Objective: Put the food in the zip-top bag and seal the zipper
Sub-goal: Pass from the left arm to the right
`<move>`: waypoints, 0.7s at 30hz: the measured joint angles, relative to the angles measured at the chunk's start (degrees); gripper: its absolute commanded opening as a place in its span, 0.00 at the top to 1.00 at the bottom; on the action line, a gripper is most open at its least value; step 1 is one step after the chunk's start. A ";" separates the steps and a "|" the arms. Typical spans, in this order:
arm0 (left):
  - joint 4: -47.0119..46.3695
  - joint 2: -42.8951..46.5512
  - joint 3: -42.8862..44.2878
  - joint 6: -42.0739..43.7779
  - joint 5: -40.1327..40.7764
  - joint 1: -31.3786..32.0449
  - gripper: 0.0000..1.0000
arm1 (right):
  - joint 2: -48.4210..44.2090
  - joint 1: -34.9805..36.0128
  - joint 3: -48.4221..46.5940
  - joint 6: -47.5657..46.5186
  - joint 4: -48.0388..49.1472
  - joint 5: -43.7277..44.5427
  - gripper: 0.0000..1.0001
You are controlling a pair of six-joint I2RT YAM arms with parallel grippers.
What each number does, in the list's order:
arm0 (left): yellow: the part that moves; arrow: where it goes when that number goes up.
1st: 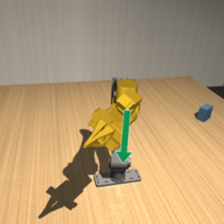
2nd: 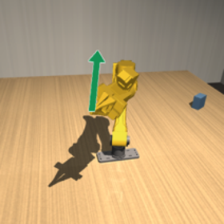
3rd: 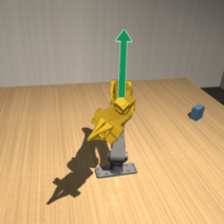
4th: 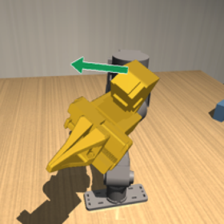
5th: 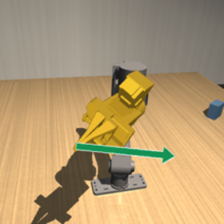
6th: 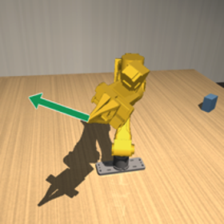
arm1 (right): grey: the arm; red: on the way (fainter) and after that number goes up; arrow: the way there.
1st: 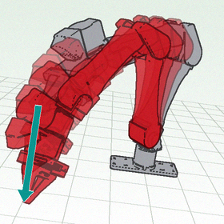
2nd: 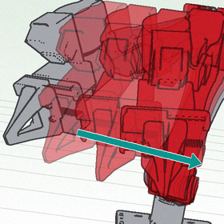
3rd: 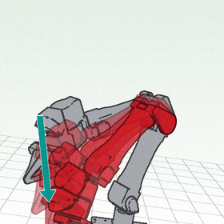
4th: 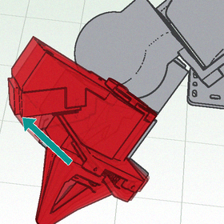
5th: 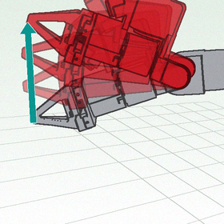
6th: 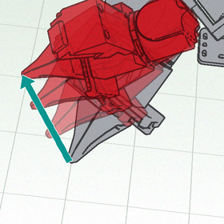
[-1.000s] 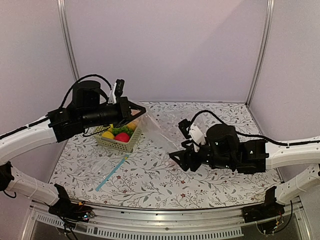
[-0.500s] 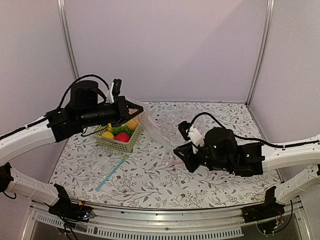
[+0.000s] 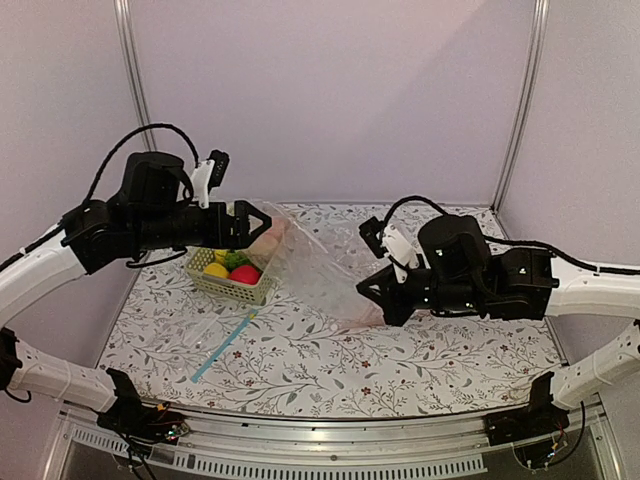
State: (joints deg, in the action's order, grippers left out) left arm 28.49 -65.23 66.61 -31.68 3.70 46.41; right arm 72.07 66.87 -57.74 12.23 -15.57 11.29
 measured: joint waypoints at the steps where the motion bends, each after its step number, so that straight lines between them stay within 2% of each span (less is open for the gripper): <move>1: 1.20 0.37 1.27 2.91 0.85 0.72 0.02 | 0.20 -0.44 -1.90 -0.37 -2.36 -1.09 1.00; 7: 2.69 1.84 5.66 19.89 -0.50 9.20 0.02 | 1.97 -2.45 -10.27 -3.13 -14.71 -10.14 1.00; 11: 2.54 -1.16 6.64 28.65 -4.04 15.52 0.04 | 2.14 -3.19 -14.05 -4.52 -20.26 -17.73 1.00; 16: 1.86 -7.48 8.35 34.14 -8.11 20.00 0.10 | 1.99 -3.48 -17.86 -5.27 -23.41 -24.04 0.99; 21: 0.48 -10.71 8.44 37.11 -9.75 21.64 0.24 | 1.14 -3.58 -18.69 -5.64 -24.74 -27.30 0.99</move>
State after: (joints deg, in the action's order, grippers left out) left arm 28.97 -75.94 75.05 5.43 -6.04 68.05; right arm 73.21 63.29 -76.42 6.59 -40.32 -16.01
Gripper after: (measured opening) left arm 0.822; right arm 0.009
